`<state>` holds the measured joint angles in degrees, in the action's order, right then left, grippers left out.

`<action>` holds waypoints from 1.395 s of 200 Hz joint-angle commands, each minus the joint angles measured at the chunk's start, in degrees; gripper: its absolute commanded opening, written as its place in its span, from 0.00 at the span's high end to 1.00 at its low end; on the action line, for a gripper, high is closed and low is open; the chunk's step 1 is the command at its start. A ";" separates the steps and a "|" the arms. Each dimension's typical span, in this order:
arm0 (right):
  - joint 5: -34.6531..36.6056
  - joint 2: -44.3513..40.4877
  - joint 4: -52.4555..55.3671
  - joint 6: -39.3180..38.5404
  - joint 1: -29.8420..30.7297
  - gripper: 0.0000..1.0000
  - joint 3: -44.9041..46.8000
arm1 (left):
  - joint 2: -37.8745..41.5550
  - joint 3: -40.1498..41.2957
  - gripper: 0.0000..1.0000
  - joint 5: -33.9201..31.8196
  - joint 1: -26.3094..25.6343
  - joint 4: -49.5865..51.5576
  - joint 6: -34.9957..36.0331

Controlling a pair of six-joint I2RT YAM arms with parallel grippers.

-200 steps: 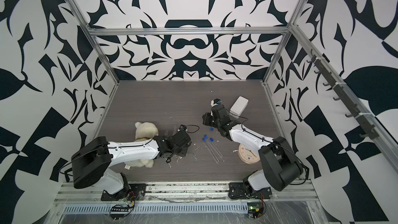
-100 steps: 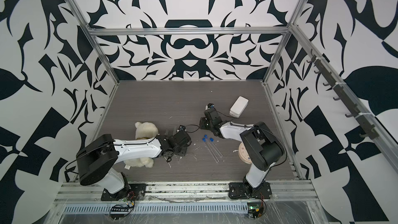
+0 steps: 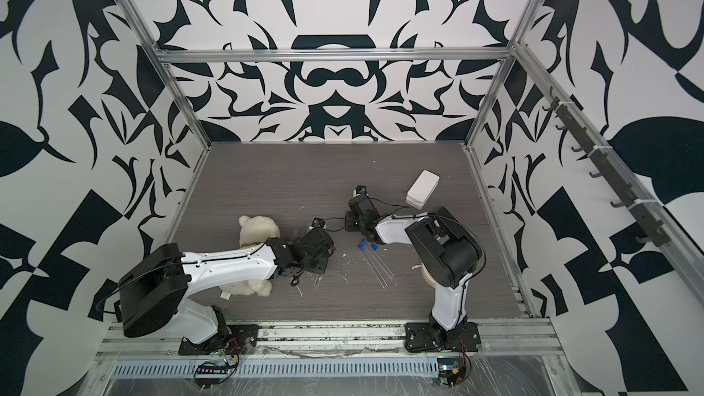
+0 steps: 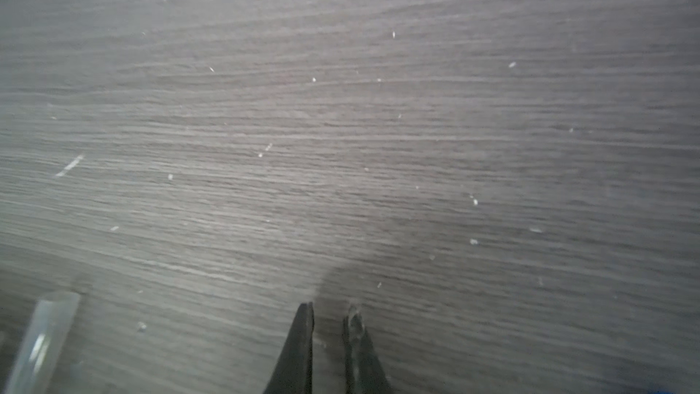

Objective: Remove stoppers from test tubes
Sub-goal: Place the test tube at the center of the board.

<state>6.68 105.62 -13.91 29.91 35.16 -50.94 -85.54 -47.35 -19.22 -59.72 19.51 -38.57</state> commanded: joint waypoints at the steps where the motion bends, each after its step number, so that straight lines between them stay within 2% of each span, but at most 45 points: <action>1: 2.43 -0.06 -0.16 -1.00 0.34 0.76 -2.31 | 3.90 -2.16 0.61 -1.99 0.13 4.29 0.65; 50: 3.73 -1.24 1.15 -1.25 0.44 0.59 -3.06 | 9.86 -4.01 0.61 -4.61 0.11 9.10 1.13; 75: 3.87 -3.54 1.45 -1.32 0.46 0.46 -3.54 | 11.22 -4.96 0.60 -4.95 0.00 10.12 0.70; 87: 3.87 -5.54 1.97 -0.57 0.44 0.44 -3.88 | 11.30 -5.61 0.60 -4.92 -0.39 10.16 0.19; 119: 3.87 -14.91 7.99 0.33 0.44 0.44 -5.26 | 9.58 -8.90 0.61 -7.83 -2.99 11.52 -4.21; 156: 10.72 -28.32 30.58 1.51 0.35 0.52 -10.59 | 4.48 -13.05 0.60 -11.00 -7.33 13.89 -19.05; 186: 14.74 -38.95 44.16 2.32 -0.75 0.54 -11.08 | -3.69 -18.28 0.58 -11.43 -11.03 15.47 -29.32; 234: 15.96 -52.50 54.34 3.39 -3.25 0.55 -9.63 | -18.66 -29.20 0.53 -7.40 -13.20 15.36 -32.95; 279: 17.01 -58.20 57.03 2.83 -3.36 0.56 -9.51 | -27.13 -34.95 0.52 -4.32 -13.23 14.74 -31.14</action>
<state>21.87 49.10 40.40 32.60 31.90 -60.51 -110.21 -79.72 -25.32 -72.84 32.82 -69.52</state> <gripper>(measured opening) 0.444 0.475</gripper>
